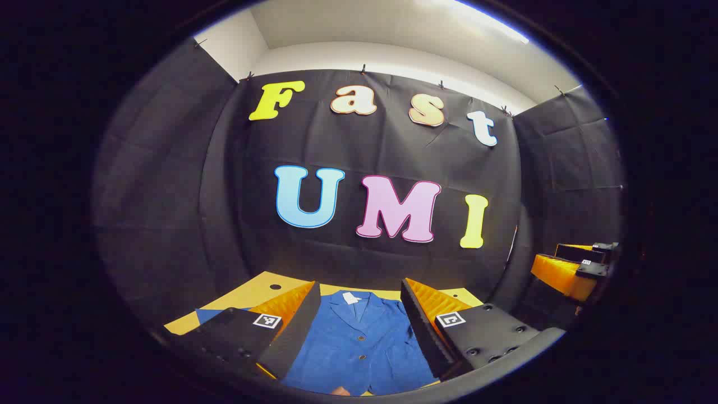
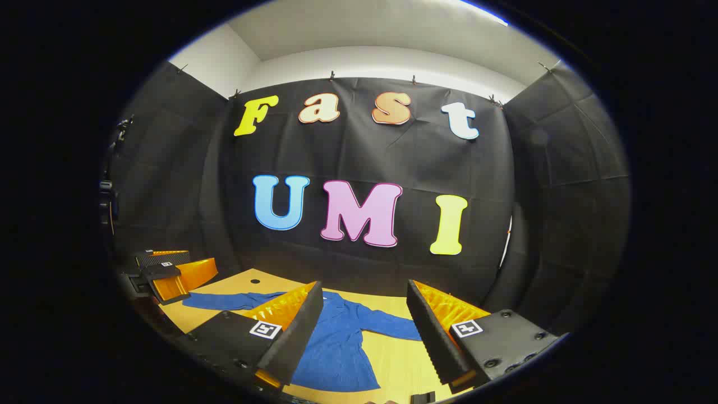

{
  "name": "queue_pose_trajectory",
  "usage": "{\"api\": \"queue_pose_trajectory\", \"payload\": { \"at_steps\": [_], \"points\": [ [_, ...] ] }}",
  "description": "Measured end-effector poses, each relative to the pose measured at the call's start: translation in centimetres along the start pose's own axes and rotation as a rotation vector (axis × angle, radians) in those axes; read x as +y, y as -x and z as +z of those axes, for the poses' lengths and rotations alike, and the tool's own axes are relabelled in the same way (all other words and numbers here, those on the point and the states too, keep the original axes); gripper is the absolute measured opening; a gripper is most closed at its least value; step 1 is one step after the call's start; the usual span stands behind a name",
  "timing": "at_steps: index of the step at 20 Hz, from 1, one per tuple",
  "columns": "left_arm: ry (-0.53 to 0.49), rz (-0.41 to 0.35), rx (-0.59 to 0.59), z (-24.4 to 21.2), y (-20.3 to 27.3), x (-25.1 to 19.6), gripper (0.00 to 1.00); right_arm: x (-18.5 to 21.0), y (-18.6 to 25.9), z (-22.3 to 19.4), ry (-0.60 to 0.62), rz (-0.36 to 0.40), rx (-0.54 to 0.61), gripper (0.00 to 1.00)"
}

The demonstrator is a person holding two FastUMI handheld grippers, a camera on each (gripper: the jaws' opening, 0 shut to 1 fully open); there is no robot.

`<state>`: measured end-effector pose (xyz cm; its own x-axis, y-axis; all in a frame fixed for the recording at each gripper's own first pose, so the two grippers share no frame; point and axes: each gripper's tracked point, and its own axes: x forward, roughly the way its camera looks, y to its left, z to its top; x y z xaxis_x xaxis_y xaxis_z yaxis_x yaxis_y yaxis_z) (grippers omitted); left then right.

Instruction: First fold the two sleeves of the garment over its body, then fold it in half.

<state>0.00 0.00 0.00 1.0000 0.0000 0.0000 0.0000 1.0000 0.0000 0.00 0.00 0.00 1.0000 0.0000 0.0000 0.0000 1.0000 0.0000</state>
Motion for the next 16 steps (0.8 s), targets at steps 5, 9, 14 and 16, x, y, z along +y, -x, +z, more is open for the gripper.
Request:
{"api": "queue_pose_trajectory", "payload": {
  "at_steps": [5,9,14,16],
  "points": [
    [-0.011,-0.021,-0.023,0.5,-0.1,-0.6,0.82,-1.1,0.0,-0.2,-0.034,-0.036,0.017,0.94],
    [-0.005,-0.006,-0.011,0.2,-0.3,0.0,0.82,-0.9,-0.2,0.0,-0.031,-0.038,0.013,0.94],
    [-0.026,0.015,-0.009,0.2,0.0,1.2,0.82,0.2,-0.7,-0.2,-0.022,-0.018,0.023,0.94],
    [-0.029,0.017,0.009,-0.2,-0.2,1.4,0.83,0.6,-1.0,0.3,-0.011,-0.006,0.007,0.94]
  ]
}}
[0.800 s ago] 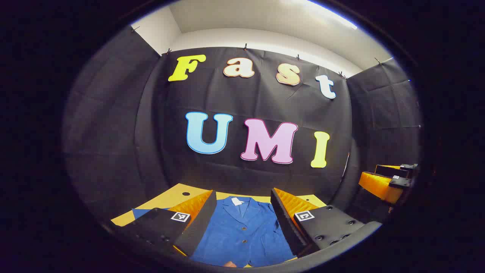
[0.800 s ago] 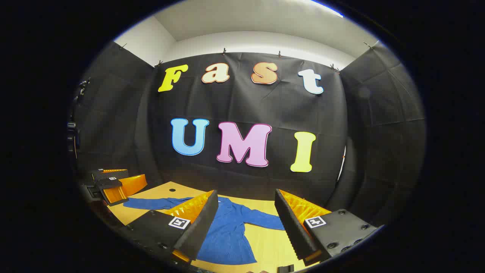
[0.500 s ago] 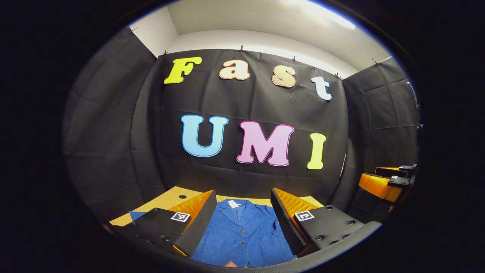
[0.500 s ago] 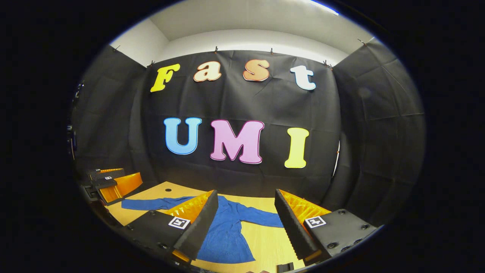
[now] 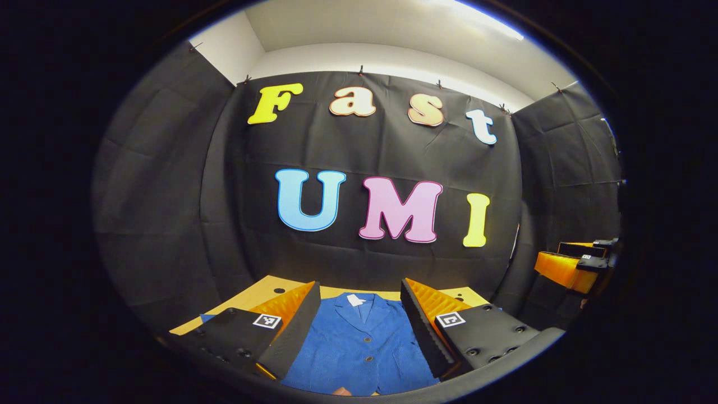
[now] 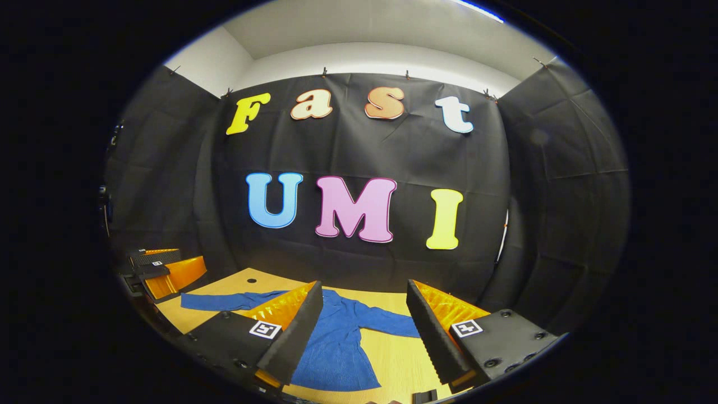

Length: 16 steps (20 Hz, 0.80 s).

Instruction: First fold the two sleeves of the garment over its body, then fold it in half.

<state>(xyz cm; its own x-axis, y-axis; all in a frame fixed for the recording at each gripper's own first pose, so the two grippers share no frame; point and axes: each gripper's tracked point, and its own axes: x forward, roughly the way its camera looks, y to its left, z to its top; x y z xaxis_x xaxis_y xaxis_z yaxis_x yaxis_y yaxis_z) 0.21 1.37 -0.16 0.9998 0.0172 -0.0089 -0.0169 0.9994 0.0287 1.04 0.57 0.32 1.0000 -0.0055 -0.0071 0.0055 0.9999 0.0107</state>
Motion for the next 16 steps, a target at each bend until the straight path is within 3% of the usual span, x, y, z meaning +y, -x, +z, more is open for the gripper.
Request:
{"api": "queue_pose_trajectory", "payload": {
  "at_steps": [1,4,5,6,7,9,10,16],
  "points": [
    [-0.006,0.005,0.005,0.1,0.0,0.2,0.82,0.0,-0.2,0.3,0.007,0.002,-0.014,0.86],
    [-0.029,0.04,-0.003,0.0,0.4,1.6,0.82,1.0,-1.4,0.2,-0.007,0.028,-0.008,0.86],
    [-0.026,0.061,-0.001,-0.3,0.6,2.2,0.83,1.4,-1.5,-0.1,-0.015,0.037,0.007,0.94],
    [-0.016,0.076,0.004,-0.5,0.9,2.6,0.82,1.7,-1.7,-0.1,-0.018,0.044,0.013,0.86],
    [-0.006,0.088,0.014,-0.6,1.1,2.9,0.82,2.1,-2.1,0.4,-0.011,0.051,0.002,0.85],
    [0.006,0.121,0.026,-0.9,1.8,4.1,0.82,3.1,-2.6,0.4,-0.003,0.075,0.0,0.86],
    [0.006,0.138,0.033,-1.1,2.2,4.7,0.82,3.8,-2.8,0.4,-0.005,0.094,0.002,0.94],
    [0.009,0.194,0.034,-1.3,3.2,5.8,0.82,5.9,-3.9,0.1,-0.004,0.147,0.024,0.94]
  ]
}}
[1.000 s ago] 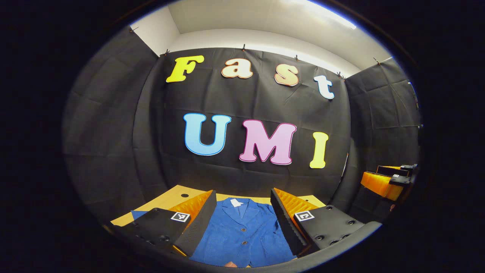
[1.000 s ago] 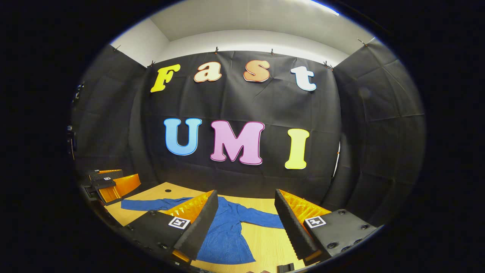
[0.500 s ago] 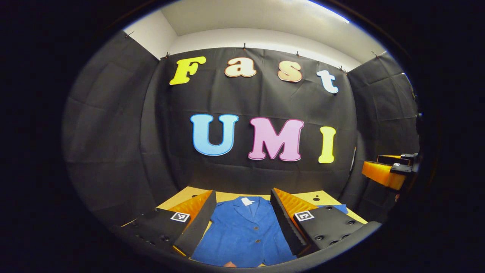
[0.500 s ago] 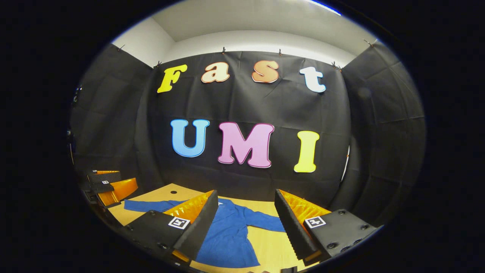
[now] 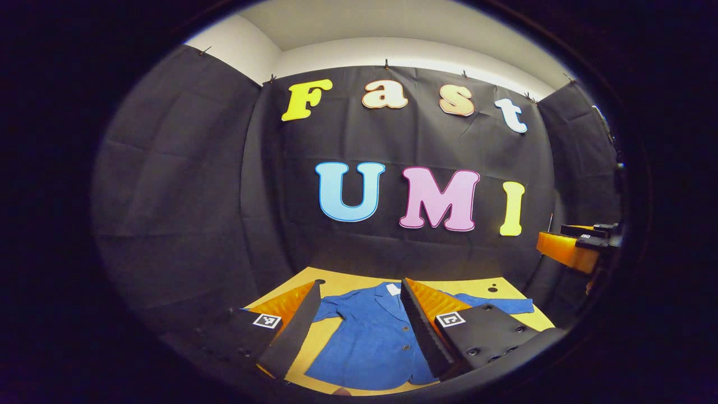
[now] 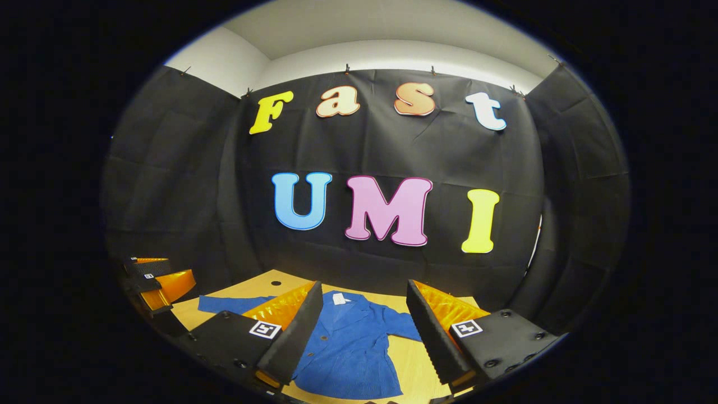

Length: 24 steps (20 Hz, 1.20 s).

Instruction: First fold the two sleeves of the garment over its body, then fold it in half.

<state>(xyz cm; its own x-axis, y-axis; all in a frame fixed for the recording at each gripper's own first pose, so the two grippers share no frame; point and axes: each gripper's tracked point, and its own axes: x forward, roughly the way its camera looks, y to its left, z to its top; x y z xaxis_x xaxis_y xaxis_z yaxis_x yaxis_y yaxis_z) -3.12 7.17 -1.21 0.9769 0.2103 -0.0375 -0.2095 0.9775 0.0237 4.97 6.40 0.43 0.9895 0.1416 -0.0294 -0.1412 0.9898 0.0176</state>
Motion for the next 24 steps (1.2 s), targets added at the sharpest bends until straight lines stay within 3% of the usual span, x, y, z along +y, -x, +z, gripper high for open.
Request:
{"api": "queue_pose_trajectory", "payload": {
  "at_steps": [22,23,24],
  "points": [
    [0.022,-0.023,-0.029,0.4,-0.3,-1.5,0.82,-1.4,-0.7,0.8,0.031,-0.03,-0.026,0.94],
    [0.029,-0.027,-0.034,0.4,-0.3,-1.6,0.82,-1.6,-0.6,1.1,0.038,-0.035,-0.04,0.86],
    [0.038,-0.035,-0.033,0.2,-0.1,-1.7,0.82,-1.7,-0.8,1.4,0.046,-0.039,-0.051,0.86]
  ]
}}
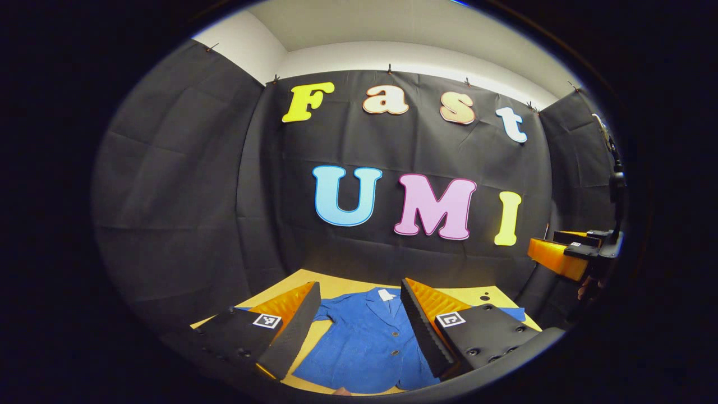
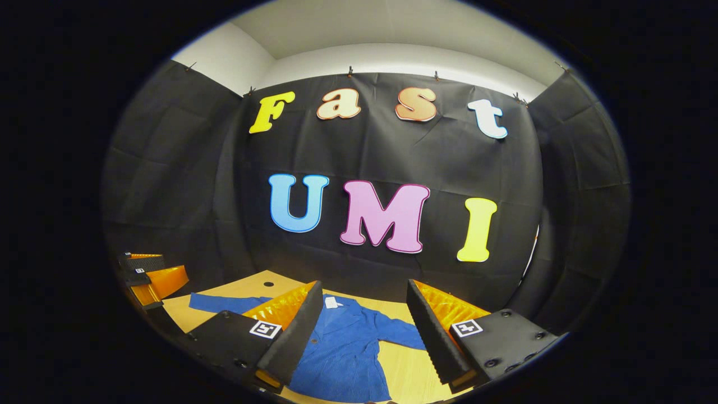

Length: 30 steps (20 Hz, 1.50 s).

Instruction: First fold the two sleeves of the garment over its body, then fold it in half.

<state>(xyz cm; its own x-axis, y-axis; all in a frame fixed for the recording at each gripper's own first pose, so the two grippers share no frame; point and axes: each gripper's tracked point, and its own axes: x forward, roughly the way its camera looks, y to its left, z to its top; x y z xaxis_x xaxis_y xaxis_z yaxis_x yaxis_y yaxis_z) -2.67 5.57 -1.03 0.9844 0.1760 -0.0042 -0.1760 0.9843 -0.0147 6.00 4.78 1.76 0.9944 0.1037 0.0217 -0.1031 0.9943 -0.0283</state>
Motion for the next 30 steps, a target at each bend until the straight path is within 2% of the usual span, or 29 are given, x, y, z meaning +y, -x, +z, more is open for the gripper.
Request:
{"api": "queue_pose_trajectory", "payload": {
  "at_steps": [2,3,4,6,9,10,11,13,14,15,16,18,19,20,21,23,27,30],
  "points": [
    [0.001,-0.013,0.009,-0.4,0.3,0.1,0.82,-0.6,-0.4,0.6,0.019,-0.014,-0.023,0.86],
    [-0.005,-0.015,0.004,-0.2,0.3,0.3,0.82,-0.9,-0.9,1.4,0.033,-0.01,-0.046,0.96],
    [-0.013,-0.017,-0.003,0.0,0.3,0.7,0.82,-1.4,-1.4,2.4,0.056,-0.011,-0.064,0.92],
    [-0.019,-0.026,-0.001,0.2,-0.1,1.1,0.82,-3.7,-2.4,4.5,0.102,-0.05,-0.098,0.91],
    [0.002,-0.032,0.001,0.9,-1.0,1.8,0.82,-5.9,-3.3,7.5,0.11,-0.105,-0.16,0.91],
    [0.011,-0.037,-0.003,1.2,-1.3,1.8,0.82,-6.6,-3.6,8.1,0.105,-0.12,-0.163,0.96],
    [0.016,-0.041,-0.006,1.6,-1.8,2.0,0.82,-7.2,-4.1,8.4,0.099,-0.13,-0.163,0.92],
    [0.014,-0.043,-0.01,2.1,-2.7,2.3,0.82,-8.6,-5.0,8.9,0.089,-0.142,-0.156,0.92],
    [0.007,-0.037,-0.013,2.4,-3.1,2.6,0.82,-9.7,-5.3,8.7,0.099,-0.159,-0.153,0.97],
    [-0.003,-0.032,-0.015,2.7,-3.3,2.8,0.82,-11.0,-5.6,8.5,0.114,-0.177,-0.147,0.97],
    [-0.011,-0.027,-0.018,2.7,-3.5,2.9,0.82,-12.3,-6.0,7.6,0.126,-0.189,-0.132,0.92],
    [-0.008,-0.031,-0.026,2.8,-3.7,2.5,0.82,-15.0,-6.9,4.1,0.097,-0.218,-0.059,0.92],
    [-0.003,-0.037,-0.019,2.6,-3.8,2.1,0.82,-16.6,-7.3,2.5,0.059,-0.237,-0.041,0.97],
    [-0.002,-0.036,-0.016,2.3,-3.8,1.9,0.82,-18.4,-7.5,0.7,0.032,-0.271,-0.027,0.92],
    [-0.006,-0.035,-0.017,2.4,-3.9,1.7,0.82,-20.6,-7.6,-1.3,0.03,-0.311,-0.005,0.97],
    [-0.029,-0.026,-0.024,2.4,-4.2,1.4,0.82,-24.2,-8.5,-5.3,0.044,-0.374,0.033,0.97],
    [-0.02,-0.014,-0.009,2.6,-6.0,0.4,0.83,-29.2,-10.8,-14.9,0.038,-0.428,0.162,0.97],
    [-0.035,-0.004,-0.005,3.2,-8.4,-0.4,0.82,-32.9,-12.2,-22.9,-0.034,-0.485,0.287,0.97]
  ]
}}
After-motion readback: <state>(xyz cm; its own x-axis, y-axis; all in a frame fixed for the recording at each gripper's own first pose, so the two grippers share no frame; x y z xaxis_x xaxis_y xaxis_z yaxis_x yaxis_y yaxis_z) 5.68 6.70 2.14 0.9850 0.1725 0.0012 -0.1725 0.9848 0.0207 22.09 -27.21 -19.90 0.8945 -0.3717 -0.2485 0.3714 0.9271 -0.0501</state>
